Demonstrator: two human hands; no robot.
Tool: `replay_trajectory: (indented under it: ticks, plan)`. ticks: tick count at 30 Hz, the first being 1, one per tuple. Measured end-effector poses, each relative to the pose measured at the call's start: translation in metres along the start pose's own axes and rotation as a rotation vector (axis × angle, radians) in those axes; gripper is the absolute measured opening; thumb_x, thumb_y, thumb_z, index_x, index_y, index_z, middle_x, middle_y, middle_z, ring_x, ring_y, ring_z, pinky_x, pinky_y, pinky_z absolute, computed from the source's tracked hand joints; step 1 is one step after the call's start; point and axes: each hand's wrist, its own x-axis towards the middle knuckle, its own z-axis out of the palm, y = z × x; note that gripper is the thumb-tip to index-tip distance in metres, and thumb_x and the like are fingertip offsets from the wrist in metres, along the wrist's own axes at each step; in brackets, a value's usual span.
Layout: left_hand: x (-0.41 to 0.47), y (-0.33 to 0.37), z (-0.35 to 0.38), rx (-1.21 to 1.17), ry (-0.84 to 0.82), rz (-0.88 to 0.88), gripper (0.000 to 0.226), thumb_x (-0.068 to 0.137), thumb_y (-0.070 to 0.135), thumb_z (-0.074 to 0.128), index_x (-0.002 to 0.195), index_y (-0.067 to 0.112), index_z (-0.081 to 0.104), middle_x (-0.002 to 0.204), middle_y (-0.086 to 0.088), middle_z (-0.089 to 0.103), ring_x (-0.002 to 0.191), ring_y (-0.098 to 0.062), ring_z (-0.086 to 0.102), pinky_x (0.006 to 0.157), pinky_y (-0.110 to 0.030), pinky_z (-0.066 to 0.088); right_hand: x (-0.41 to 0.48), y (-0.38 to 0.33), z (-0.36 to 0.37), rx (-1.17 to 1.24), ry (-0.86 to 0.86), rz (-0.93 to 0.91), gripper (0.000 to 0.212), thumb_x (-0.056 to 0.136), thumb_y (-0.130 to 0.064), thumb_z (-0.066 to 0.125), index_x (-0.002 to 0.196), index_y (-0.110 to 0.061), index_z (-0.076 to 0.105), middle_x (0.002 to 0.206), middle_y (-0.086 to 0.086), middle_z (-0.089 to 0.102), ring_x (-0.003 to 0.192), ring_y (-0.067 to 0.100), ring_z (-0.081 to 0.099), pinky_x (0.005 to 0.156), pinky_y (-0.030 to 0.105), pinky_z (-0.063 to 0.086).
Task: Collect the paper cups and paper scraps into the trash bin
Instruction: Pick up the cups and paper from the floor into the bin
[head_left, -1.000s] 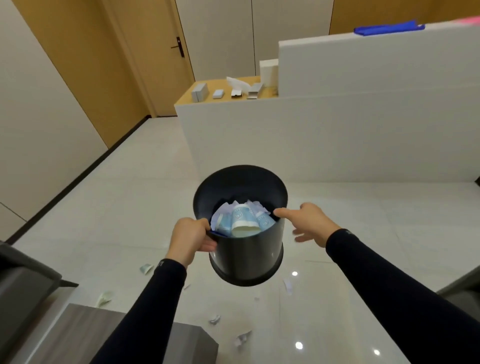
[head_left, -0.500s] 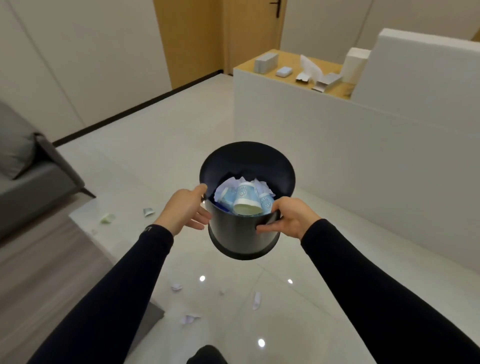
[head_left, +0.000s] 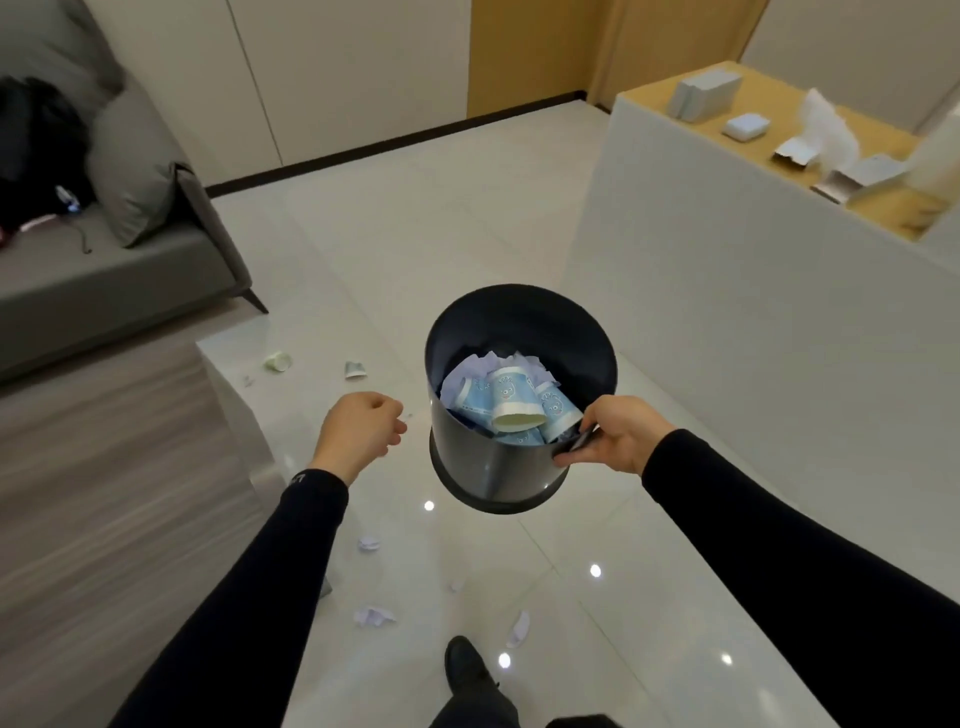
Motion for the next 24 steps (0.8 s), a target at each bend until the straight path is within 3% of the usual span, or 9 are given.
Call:
replay_trajectory:
  ticks: [4, 6, 10, 13, 16, 18, 20, 21, 24]
  plan:
    - [0.021, -0.015, -0.006, -0.031, 0.057, -0.094, 0.02, 0.088, 0.016, 0.045, 0.084, 0.011, 0.064, 0.081, -0.005, 0.068, 0.076, -0.022, 0.063, 0.077, -0.038, 0.053, 0.035, -0.023, 0.012, -0.114, -0.005, 0.011, 0.026, 0.086, 0.02, 0.027, 0.076, 0.004, 0.046, 0.085, 0.022, 0.051, 0.105, 0.051, 0.052, 0.091, 0.06, 0.046]
    - [0.028, -0.024, -0.012, -0.05, 0.09, -0.139, 0.019, 0.087, 0.016, 0.046, 0.081, 0.013, 0.063, 0.078, -0.003, 0.068, 0.074, -0.021, 0.062, 0.075, -0.037, 0.053, 0.052, -0.032, 0.02, -0.276, -0.036, 0.0, 0.022, 0.087, 0.017, 0.033, 0.08, 0.004, 0.048, 0.092, 0.023, 0.052, 0.111, 0.046, 0.055, 0.086, 0.049, 0.053]
    - [0.042, -0.036, -0.014, -0.061, 0.149, -0.226, 0.023, 0.084, 0.014, 0.046, 0.077, 0.004, 0.065, 0.074, -0.004, 0.069, 0.07, -0.022, 0.063, 0.077, -0.04, 0.055, 0.093, -0.042, 0.029, -0.445, -0.105, -0.005, 0.019, 0.087, 0.016, 0.039, 0.091, 0.002, 0.051, 0.084, 0.017, 0.052, 0.076, 0.027, 0.059, 0.058, 0.029, 0.058]
    - [0.05, -0.042, -0.002, -0.047, 0.179, -0.268, 0.025, 0.084, 0.014, 0.043, 0.068, 0.012, 0.062, 0.074, -0.004, 0.069, 0.071, -0.022, 0.064, 0.078, -0.037, 0.054, 0.136, -0.041, 0.031, -0.382, -0.118, 0.065, 0.029, 0.087, 0.018, 0.032, 0.109, 0.004, 0.045, 0.089, 0.023, 0.051, 0.072, 0.03, 0.055, 0.075, 0.044, 0.057]
    - [0.06, -0.044, 0.023, -0.059, 0.198, -0.308, 0.024, 0.085, 0.013, 0.042, 0.069, 0.011, 0.06, 0.077, -0.007, 0.067, 0.07, -0.021, 0.062, 0.073, -0.034, 0.051, 0.176, -0.041, 0.031, -0.253, -0.092, 0.178, 0.034, 0.088, 0.017, 0.022, 0.113, 0.005, 0.041, 0.1, 0.024, 0.049, 0.091, 0.044, 0.056, 0.069, 0.046, 0.057]
    - [0.068, -0.047, 0.045, -0.088, 0.235, -0.349, 0.022, 0.084, 0.012, 0.041, 0.073, 0.007, 0.06, 0.077, -0.009, 0.066, 0.069, -0.023, 0.058, 0.068, -0.033, 0.048, 0.202, -0.045, 0.031, -0.256, -0.114, 0.197, 0.031, 0.09, 0.016, 0.02, 0.106, 0.008, 0.046, 0.111, 0.024, 0.045, 0.117, 0.043, 0.05, 0.086, 0.044, 0.052]
    - [0.076, -0.053, 0.071, -0.116, 0.289, -0.396, 0.022, 0.083, 0.012, 0.041, 0.078, 0.006, 0.061, 0.079, -0.011, 0.066, 0.07, -0.024, 0.057, 0.067, -0.034, 0.047, 0.231, -0.049, 0.03, -0.324, -0.149, 0.208, 0.028, 0.092, 0.015, 0.019, 0.088, 0.005, 0.046, 0.12, 0.025, 0.046, 0.127, 0.04, 0.045, 0.097, 0.044, 0.046]
    - [0.08, -0.057, 0.084, -0.124, 0.318, -0.423, 0.023, 0.084, 0.012, 0.042, 0.08, 0.003, 0.063, 0.081, -0.011, 0.067, 0.072, -0.026, 0.059, 0.069, -0.036, 0.049, 0.25, -0.049, 0.029, -0.372, -0.17, 0.203, 0.028, 0.091, 0.015, 0.02, 0.09, 0.005, 0.045, 0.129, 0.027, 0.047, 0.128, 0.042, 0.044, 0.101, 0.048, 0.041]
    - [0.092, -0.075, 0.128, -0.171, 0.409, -0.535, 0.028, 0.084, 0.012, 0.043, 0.09, -0.004, 0.066, 0.085, -0.01, 0.071, 0.077, -0.025, 0.066, 0.075, -0.038, 0.054, 0.317, -0.041, 0.021, -0.579, -0.232, 0.177, 0.031, 0.09, 0.016, 0.027, 0.111, 0.001, 0.043, 0.139, 0.029, 0.044, 0.124, 0.045, 0.049, 0.087, 0.041, 0.054]
